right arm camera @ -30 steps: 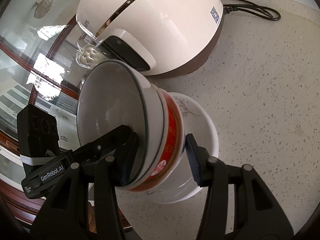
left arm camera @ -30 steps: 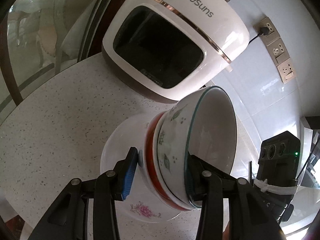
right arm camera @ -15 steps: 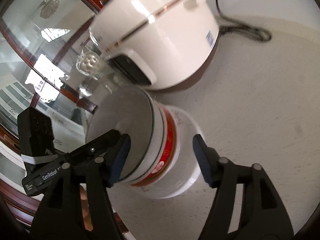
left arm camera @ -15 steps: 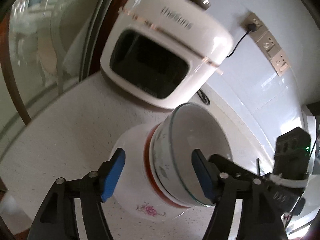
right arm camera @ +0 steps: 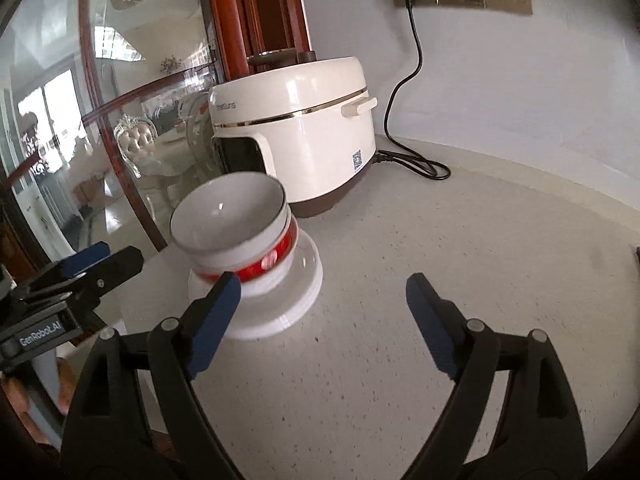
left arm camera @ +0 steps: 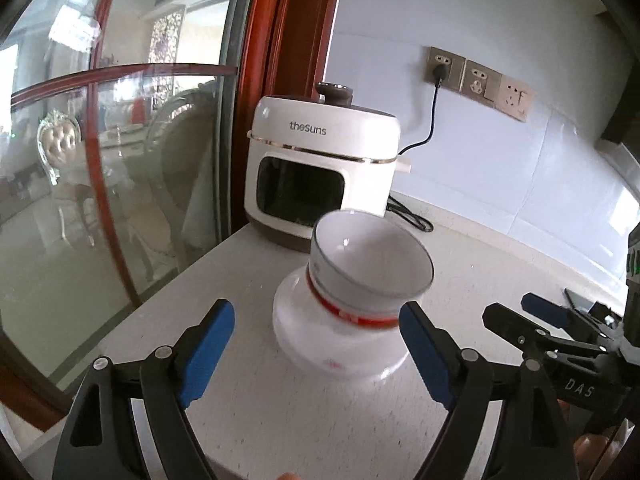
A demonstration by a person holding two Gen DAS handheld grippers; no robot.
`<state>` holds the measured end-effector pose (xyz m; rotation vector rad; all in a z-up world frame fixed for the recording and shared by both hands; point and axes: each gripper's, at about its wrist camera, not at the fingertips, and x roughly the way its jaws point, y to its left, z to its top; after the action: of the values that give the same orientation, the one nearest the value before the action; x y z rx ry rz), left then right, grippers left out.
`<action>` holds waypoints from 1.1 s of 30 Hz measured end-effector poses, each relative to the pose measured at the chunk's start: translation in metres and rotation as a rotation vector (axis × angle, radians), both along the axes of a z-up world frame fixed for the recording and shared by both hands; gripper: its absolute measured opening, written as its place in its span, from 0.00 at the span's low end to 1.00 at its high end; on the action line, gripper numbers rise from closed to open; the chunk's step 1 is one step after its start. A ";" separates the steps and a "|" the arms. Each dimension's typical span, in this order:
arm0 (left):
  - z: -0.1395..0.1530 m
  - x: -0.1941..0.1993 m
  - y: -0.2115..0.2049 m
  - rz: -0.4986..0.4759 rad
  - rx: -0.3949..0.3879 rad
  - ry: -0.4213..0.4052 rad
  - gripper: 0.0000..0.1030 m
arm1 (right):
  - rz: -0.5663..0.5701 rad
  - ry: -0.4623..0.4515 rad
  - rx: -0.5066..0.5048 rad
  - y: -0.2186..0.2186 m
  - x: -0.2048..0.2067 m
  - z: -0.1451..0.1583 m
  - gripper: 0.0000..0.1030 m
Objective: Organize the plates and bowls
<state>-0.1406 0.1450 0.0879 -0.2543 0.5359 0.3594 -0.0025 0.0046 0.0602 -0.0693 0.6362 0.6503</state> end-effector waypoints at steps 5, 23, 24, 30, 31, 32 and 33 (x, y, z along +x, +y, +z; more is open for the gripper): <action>-0.019 -0.012 -0.005 -0.021 -0.020 -0.013 0.98 | 0.010 0.028 0.014 0.004 -0.006 -0.025 0.88; -0.052 -0.016 -0.025 0.001 0.054 0.021 1.00 | 0.006 0.117 0.058 0.006 -0.002 -0.072 0.88; -0.052 -0.016 -0.027 0.003 0.061 0.023 1.00 | -0.003 0.124 0.060 0.005 -0.001 -0.073 0.88; -0.057 -0.015 -0.029 0.029 0.078 0.029 1.00 | -0.028 0.130 0.079 0.000 0.000 -0.073 0.88; -0.057 -0.015 -0.029 0.033 0.084 0.028 1.00 | -0.031 0.128 0.075 0.000 -0.001 -0.073 0.88; -0.057 -0.016 -0.029 0.037 0.089 0.028 1.00 | -0.033 0.127 0.072 0.001 -0.001 -0.072 0.88; -0.057 -0.016 -0.030 0.040 0.093 0.028 1.00 | -0.034 0.127 0.069 0.001 -0.001 -0.073 0.88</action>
<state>-0.1570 0.1151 0.0310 -0.1709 0.5406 0.4256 -0.0037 0.0056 -0.0124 0.0473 0.7355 0.6470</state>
